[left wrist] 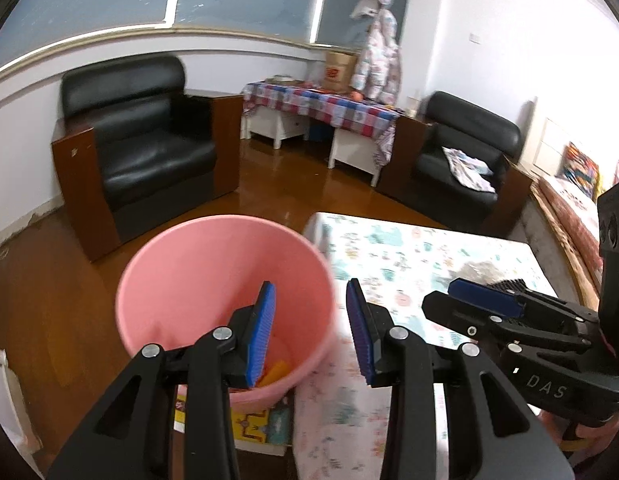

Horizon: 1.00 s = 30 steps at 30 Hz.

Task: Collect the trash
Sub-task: 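Grasp an orange peel with the left gripper while the right grasps the black foam net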

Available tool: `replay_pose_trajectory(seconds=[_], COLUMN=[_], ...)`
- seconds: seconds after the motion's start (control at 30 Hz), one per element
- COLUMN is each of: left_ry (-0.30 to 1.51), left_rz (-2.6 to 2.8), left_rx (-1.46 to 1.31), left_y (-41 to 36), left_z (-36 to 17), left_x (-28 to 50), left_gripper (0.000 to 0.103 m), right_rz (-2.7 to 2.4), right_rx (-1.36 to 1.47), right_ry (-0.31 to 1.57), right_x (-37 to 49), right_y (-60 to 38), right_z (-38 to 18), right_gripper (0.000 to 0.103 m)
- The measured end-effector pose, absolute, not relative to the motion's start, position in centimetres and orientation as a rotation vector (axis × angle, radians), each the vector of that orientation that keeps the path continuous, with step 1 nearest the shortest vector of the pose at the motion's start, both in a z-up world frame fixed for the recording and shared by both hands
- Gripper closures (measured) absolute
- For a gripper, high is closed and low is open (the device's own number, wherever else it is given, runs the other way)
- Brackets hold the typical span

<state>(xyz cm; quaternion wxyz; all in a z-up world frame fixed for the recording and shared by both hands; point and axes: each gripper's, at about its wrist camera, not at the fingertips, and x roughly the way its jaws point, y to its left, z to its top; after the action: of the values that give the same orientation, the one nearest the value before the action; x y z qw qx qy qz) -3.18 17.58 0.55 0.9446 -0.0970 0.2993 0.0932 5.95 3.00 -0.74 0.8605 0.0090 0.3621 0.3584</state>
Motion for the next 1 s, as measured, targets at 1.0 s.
replay_pose_trajectory(seconds=[1.0], left_ry=[0.742], left_rz=[-0.152], left_rx=[-0.028], left_y=[2.7], left_z=[-3.8], left_x=[2.9], left_gripper=[0.066], right_rz=[0.273], right_rx=[0.232], right_ry=[0.717], right_x=[5.3], right_y=[-19.9], right_z=[-2.3], right_gripper=[0.066])
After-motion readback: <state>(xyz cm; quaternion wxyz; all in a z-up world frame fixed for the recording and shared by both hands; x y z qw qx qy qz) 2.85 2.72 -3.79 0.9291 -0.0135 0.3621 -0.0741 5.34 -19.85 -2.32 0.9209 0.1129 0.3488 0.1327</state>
